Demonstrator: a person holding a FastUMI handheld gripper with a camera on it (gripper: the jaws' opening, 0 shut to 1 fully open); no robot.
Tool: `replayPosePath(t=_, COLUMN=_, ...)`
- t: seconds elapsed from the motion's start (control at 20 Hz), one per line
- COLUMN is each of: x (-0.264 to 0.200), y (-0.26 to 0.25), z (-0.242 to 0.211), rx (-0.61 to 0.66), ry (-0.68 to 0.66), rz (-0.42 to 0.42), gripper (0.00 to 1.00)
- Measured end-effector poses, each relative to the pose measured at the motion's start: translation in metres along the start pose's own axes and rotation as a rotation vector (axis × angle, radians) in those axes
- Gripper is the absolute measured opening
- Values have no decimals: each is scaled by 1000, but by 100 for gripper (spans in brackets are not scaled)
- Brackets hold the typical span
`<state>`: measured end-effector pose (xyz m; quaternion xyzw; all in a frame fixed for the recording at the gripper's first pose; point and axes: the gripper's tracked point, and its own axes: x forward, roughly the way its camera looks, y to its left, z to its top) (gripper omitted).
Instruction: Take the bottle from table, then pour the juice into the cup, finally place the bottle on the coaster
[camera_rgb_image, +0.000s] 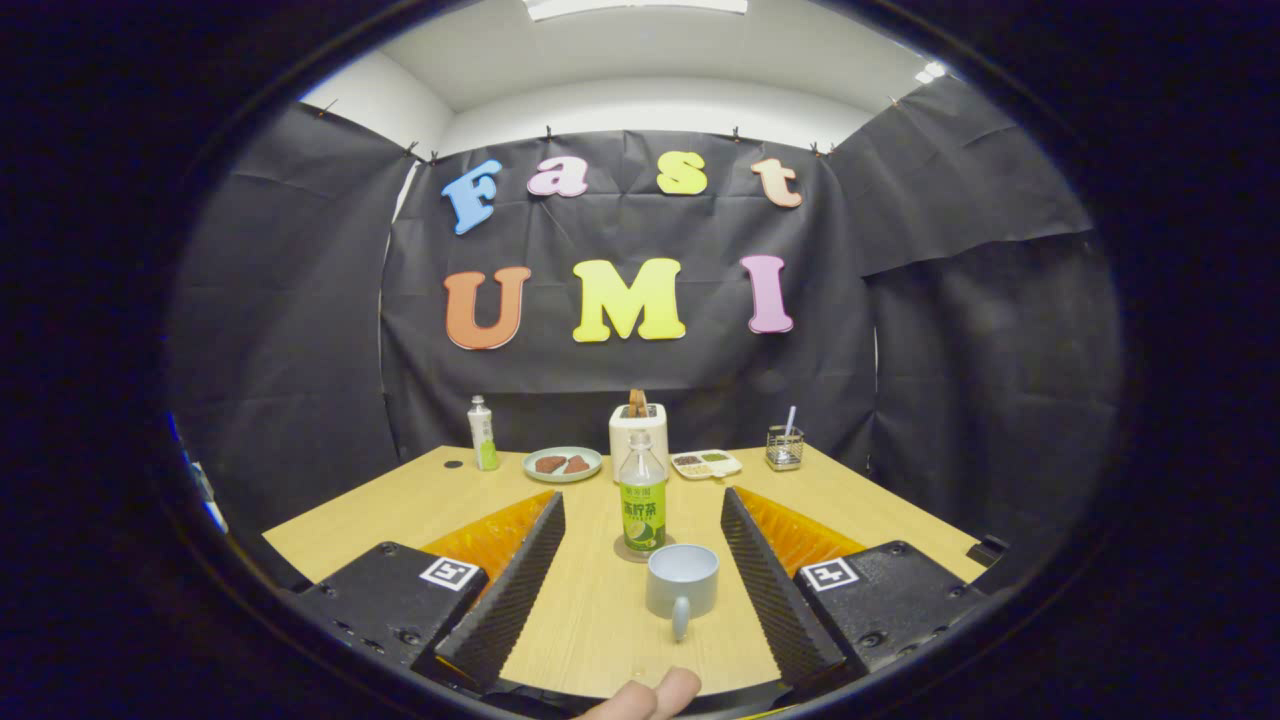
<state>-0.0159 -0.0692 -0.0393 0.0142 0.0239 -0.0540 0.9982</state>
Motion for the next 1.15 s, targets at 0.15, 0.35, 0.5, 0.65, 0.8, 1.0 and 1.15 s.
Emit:
replayPosePath(t=0.15, x=-11, y=-4, z=6, rx=32, ry=-20, rz=25, gripper=100)
replayPosePath(t=0.35, x=-23, y=3, z=15, rx=51, ry=-61, rz=76, gripper=100)
replayPosePath(t=0.5, x=-25, y=-6, z=15, rx=11, ry=-75, rz=32, gripper=100)
replayPosePath(t=0.65, x=-22, y=-5, z=12, rx=-10, ry=-60, rz=10, gripper=100)
replayPosePath(t=0.8, x=-19, y=2, z=8, rx=-14, ry=-45, rz=18, gripper=100)
replayPosePath(t=1.0, x=-19, y=5, z=5, rx=-35, ry=-40, rz=-5, gripper=100)
replayPosePath(t=1.15, x=-17, y=11, z=-2, rx=-60, ry=-17, rz=-22, gripper=100)
